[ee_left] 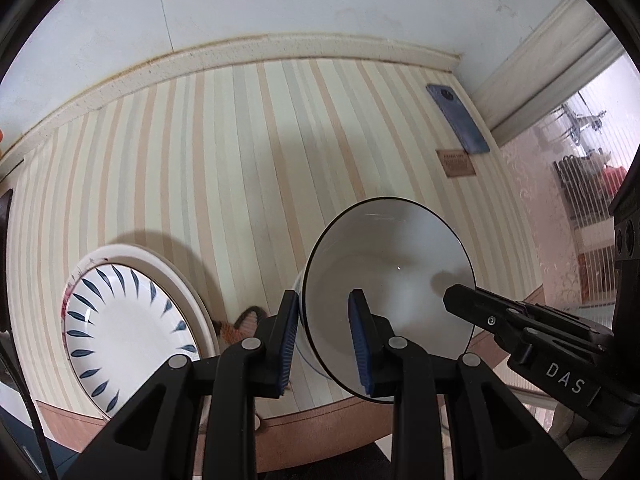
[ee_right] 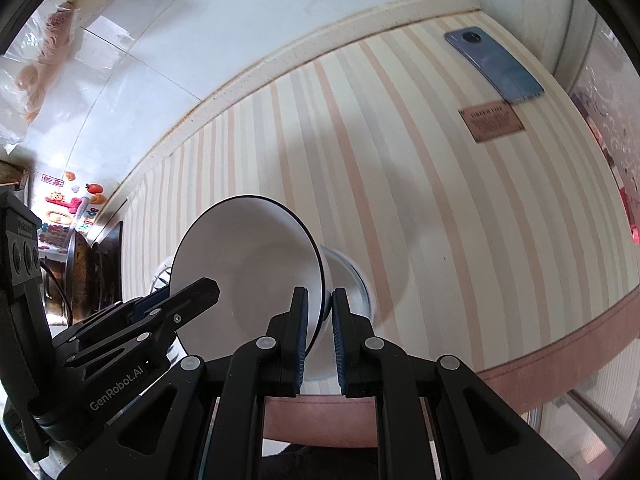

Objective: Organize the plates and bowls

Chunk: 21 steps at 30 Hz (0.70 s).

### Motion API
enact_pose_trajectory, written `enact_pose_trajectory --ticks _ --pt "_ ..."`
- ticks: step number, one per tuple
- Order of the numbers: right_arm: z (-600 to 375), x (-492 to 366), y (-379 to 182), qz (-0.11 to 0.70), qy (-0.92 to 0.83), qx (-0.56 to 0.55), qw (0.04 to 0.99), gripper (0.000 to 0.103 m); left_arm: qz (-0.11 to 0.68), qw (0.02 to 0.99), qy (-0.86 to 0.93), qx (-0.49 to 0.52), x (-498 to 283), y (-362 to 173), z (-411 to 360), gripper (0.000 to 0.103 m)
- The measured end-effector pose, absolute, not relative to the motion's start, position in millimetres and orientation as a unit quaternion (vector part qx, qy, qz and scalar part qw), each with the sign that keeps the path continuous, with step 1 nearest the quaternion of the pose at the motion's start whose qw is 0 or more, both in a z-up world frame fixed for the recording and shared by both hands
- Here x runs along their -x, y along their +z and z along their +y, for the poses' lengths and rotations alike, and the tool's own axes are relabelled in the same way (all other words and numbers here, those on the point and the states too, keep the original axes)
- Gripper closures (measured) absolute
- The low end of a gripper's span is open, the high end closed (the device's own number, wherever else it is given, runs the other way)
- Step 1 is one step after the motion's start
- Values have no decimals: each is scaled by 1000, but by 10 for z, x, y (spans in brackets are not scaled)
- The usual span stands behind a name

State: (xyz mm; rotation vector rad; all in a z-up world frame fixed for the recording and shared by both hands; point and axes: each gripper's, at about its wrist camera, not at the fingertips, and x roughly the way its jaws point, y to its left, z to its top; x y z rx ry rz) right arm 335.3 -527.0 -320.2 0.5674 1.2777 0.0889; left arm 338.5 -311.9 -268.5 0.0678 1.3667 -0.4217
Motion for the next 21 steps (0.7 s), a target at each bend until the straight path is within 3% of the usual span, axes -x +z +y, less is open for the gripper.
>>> enact_pose_trajectory --ticks 21 --pt "-5231 -3346 -3578 621 47 -234 747 90 636 748 -179 -65 -3292 -2963 -3213 80"
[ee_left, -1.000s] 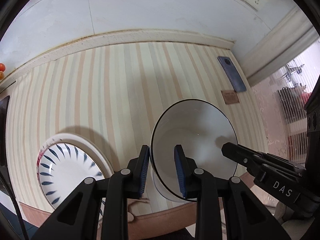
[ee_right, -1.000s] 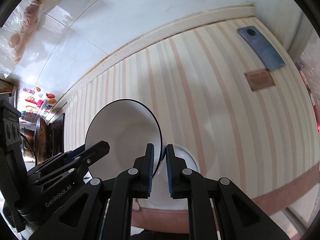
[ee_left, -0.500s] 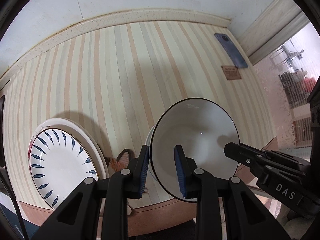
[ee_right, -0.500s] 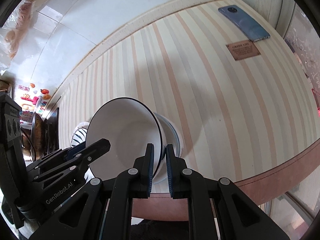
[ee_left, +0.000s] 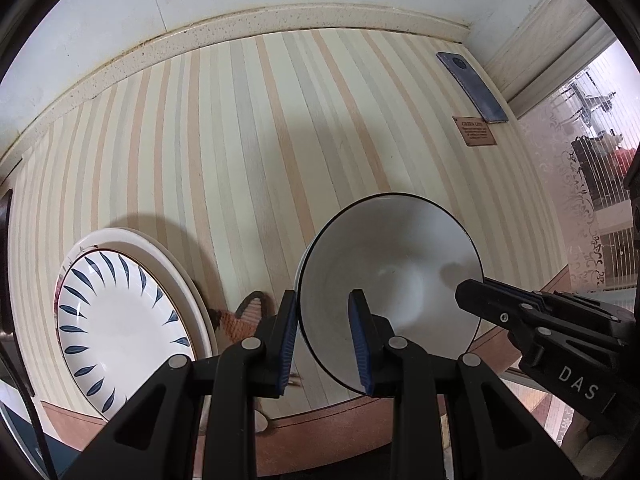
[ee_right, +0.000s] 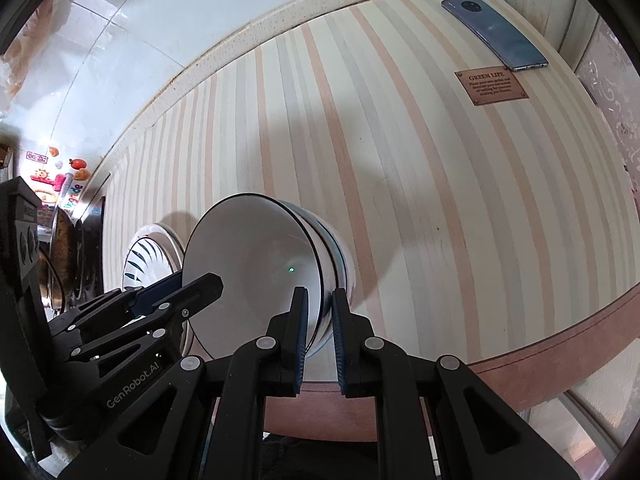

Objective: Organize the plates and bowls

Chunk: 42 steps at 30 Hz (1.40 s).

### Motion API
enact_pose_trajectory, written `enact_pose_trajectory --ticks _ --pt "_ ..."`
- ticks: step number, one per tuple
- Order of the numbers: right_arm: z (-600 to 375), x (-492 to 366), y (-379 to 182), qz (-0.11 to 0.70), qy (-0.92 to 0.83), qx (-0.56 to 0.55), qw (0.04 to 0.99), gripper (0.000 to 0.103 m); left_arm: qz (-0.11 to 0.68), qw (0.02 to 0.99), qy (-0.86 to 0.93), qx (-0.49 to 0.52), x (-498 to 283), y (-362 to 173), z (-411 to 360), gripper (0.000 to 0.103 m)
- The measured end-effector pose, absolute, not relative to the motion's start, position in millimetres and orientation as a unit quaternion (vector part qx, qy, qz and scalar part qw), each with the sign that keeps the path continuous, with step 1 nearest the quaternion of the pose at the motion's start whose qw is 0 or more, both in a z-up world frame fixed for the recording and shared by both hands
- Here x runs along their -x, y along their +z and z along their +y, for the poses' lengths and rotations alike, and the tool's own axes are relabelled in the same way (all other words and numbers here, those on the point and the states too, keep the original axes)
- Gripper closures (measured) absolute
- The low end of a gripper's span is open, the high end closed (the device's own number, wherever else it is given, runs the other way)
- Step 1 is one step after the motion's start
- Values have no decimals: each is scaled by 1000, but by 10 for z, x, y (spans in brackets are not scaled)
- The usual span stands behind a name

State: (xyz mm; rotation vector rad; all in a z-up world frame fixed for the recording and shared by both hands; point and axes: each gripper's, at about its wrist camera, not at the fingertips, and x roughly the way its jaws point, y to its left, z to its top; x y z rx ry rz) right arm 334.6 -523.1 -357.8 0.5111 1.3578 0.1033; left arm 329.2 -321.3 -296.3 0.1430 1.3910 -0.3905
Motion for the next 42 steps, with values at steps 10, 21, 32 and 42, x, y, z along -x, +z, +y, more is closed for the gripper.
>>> enact_pose_trajectory --ticks 10,21,32,42 --pt "-5257 -3397 -3611 624 48 -242 741 89 626 757 -172 -71 -3231 -2904 -3166 79" --pt "-5241 -3047 -3193 602 40 -216 768 89 580 794 -166 -77 -2834 -2338 -2866 79" --pt "-5130 -2405 -2469 561 15 -178 809 50 542 812 -208 -58 -2426 -1726 -2668 38" --pt "-5006 -2070 -1960 530 14 -160 832 15 511 825 -236 -48 -2281 -1403 -2610 10"
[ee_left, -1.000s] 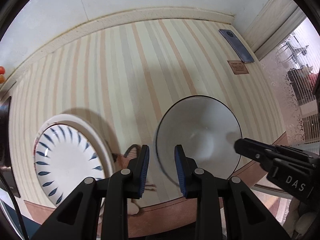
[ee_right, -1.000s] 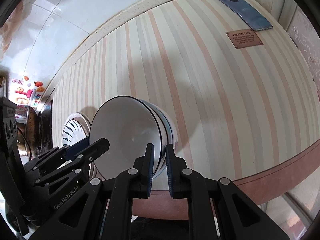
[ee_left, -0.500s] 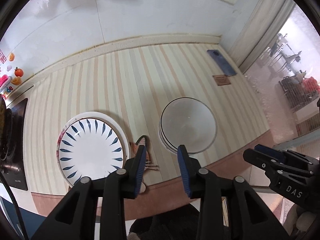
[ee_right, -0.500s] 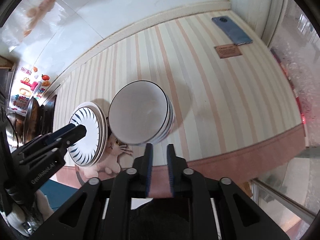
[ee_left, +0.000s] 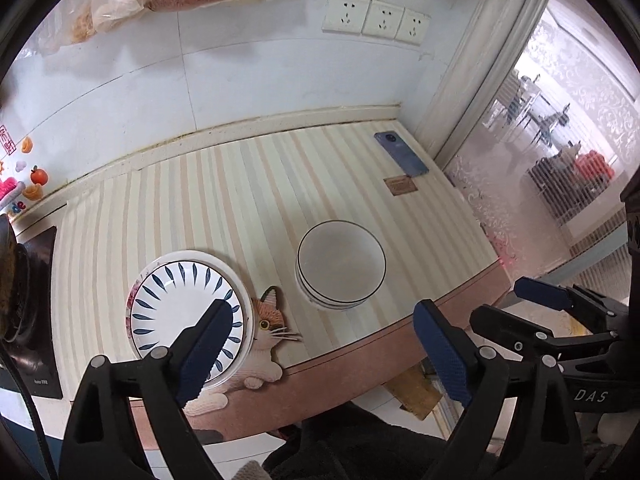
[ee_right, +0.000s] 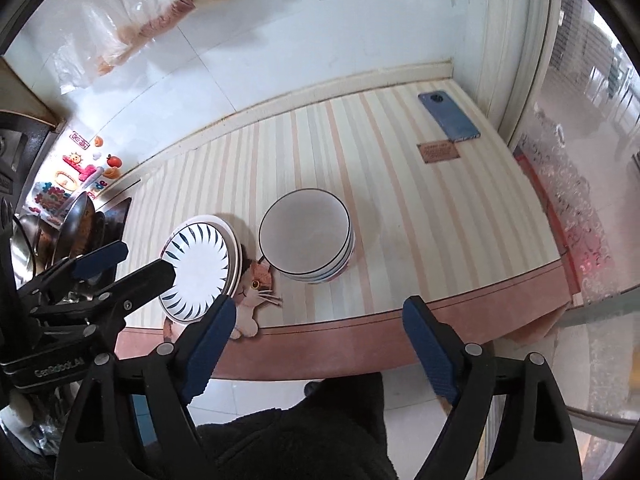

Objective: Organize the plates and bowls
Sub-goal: 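Open both tools and back away from the bowl stack, then grasp the bowl stack with both tools and lift it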

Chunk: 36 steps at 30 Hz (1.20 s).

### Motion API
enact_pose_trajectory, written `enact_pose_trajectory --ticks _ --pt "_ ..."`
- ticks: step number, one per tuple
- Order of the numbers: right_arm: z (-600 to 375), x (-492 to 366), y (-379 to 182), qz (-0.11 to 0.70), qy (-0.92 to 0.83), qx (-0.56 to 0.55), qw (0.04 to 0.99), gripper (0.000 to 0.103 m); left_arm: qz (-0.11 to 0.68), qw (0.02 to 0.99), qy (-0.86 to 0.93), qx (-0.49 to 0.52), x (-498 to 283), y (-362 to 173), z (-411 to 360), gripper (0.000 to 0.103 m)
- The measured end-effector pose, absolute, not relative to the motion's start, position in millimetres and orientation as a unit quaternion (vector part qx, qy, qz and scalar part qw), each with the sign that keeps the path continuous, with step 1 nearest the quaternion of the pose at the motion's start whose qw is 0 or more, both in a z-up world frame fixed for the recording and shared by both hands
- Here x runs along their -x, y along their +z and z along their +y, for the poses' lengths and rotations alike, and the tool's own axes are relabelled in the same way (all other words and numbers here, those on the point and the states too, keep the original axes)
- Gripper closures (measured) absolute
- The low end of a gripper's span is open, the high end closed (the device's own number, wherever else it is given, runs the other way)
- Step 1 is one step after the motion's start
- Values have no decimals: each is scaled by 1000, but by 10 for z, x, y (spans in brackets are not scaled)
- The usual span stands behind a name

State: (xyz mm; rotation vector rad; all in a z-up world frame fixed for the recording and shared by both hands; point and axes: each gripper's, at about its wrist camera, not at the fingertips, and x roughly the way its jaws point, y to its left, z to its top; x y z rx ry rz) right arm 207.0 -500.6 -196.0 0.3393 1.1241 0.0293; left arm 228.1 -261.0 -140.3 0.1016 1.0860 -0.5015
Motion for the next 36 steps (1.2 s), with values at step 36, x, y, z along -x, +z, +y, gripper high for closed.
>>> enact_pose_trajectory --ticks 36 --pt "-5353 -3146 -3922 625 84 -342 697 9 710 649 -272 -8 -3845 -3397 -3234 3"
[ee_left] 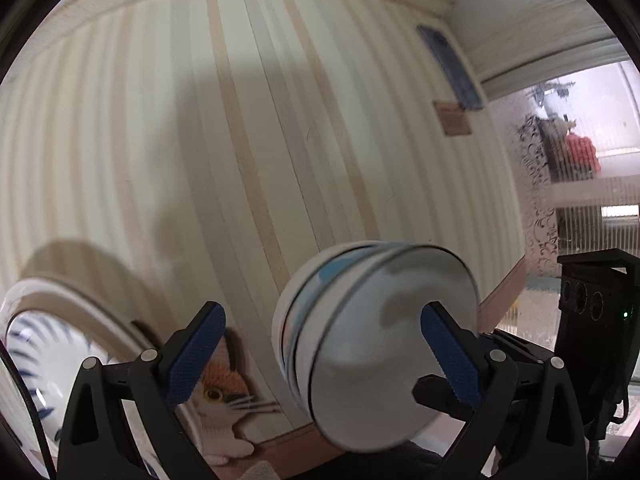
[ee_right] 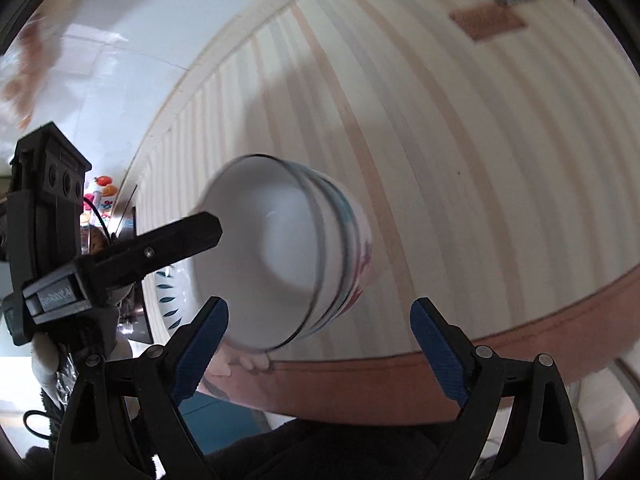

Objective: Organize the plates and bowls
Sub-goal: 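Grasp the bowl stack with both tools and lift it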

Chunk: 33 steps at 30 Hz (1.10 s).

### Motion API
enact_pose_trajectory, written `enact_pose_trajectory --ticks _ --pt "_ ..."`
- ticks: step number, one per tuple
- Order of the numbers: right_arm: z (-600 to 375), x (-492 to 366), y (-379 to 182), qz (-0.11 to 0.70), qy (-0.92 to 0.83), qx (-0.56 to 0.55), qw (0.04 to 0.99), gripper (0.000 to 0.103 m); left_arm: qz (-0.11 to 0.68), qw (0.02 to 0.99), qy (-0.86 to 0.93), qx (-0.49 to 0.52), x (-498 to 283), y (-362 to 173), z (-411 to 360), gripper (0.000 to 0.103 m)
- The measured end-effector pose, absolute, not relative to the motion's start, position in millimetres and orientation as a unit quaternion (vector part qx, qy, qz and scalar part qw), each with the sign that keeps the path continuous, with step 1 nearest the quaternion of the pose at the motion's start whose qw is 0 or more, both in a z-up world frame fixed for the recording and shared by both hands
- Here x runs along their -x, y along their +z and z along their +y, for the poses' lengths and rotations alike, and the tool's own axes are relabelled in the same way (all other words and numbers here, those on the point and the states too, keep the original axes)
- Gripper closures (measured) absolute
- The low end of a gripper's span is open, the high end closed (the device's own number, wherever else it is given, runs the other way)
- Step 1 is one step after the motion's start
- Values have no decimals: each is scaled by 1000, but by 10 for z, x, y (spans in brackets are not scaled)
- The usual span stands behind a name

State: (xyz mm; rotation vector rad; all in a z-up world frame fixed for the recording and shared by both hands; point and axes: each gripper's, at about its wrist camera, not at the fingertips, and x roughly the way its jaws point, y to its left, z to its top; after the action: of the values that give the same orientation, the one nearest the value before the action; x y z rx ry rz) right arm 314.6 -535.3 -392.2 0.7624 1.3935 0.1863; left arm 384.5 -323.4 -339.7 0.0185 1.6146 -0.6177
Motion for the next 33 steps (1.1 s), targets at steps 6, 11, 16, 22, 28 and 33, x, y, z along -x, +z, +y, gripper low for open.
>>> enact_pose_trajectory --ticks 6,11,16,22,28,33 --pt "-5374 -3287 -4334 638 85 -371 669 9 751 612 -246 -10 -3903 -3718 -3283 3" --pt "-5330 -3367 -4498 647 86 -373 659 13 758 595 -267 22 -3884 -3776 -3285 25" --pt "-5319 -3469 -4645 652 93 -394 641 37 756 595 -269 47 -3901 -3732 -3292 39" --pt "-5308 -3556 -4655 633 103 -412 648 42 748 608 -262 51 -3883 -3728 -3209 39" --pt "-5247 -3648 -4583 633 111 -379 666 43 742 620 -252 54 -3887 -3698 -3133 39" --pt "-5230 -3742 -4536 634 123 -367 669 43 734 632 -243 58 -3911 -3605 -3072 39"
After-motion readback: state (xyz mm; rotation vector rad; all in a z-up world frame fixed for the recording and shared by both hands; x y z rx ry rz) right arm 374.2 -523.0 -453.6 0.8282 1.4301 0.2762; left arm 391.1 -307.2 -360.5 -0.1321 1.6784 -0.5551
